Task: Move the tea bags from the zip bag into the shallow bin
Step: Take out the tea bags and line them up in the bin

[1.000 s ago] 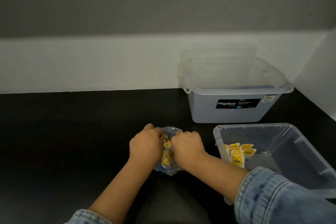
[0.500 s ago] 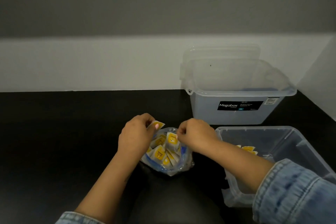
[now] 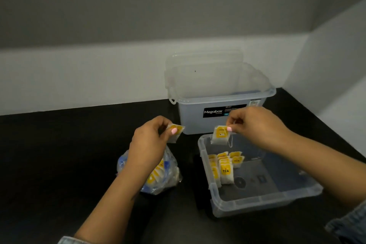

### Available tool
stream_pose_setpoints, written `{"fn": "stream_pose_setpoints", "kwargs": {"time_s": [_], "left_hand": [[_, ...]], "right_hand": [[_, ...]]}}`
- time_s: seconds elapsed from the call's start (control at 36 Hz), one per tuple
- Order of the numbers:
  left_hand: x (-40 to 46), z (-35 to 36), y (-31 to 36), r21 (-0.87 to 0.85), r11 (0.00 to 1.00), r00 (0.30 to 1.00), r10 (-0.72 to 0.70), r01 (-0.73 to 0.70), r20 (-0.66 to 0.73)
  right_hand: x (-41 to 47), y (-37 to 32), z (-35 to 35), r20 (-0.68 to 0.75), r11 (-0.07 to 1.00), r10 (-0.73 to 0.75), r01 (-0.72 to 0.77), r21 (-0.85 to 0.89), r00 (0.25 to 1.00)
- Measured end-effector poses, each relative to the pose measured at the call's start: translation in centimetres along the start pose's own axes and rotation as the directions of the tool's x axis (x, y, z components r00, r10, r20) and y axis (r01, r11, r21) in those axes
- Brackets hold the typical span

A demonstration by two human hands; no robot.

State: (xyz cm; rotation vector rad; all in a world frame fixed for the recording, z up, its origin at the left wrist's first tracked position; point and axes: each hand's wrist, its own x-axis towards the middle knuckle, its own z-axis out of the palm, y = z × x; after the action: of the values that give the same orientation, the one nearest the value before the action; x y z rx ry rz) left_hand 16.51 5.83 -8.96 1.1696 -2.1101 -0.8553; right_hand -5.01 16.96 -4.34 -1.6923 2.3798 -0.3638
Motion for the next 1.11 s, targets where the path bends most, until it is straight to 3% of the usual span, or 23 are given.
{"fn": "stream_pose_setpoints", "kwargs": {"time_s": [0.25,0.58,1.11], "left_hand": [[-0.3,2.9,2.2,-0.009,0.999,0.998,0.051,-0.051,0.033],[-1.2,4.6,3.3,-0.030,0.997,0.996,0.078,-0.076,0.045],[-1.9,6.2,3.9,-0.028,0.998,0.996,0.065,-0.064,0.062]], "right_hand": [[-1.3,6.3,2.6,0.062,0.983,0.141,-0.132,-0.128,0.988],[-1.2,7.9,7.4,0.204,0.979,0.114,-0.075,-0.189,0.972],[0.6,8.6,9.5,0.143,0.964,0.152,-0.114,-0.242,0.978]]}}
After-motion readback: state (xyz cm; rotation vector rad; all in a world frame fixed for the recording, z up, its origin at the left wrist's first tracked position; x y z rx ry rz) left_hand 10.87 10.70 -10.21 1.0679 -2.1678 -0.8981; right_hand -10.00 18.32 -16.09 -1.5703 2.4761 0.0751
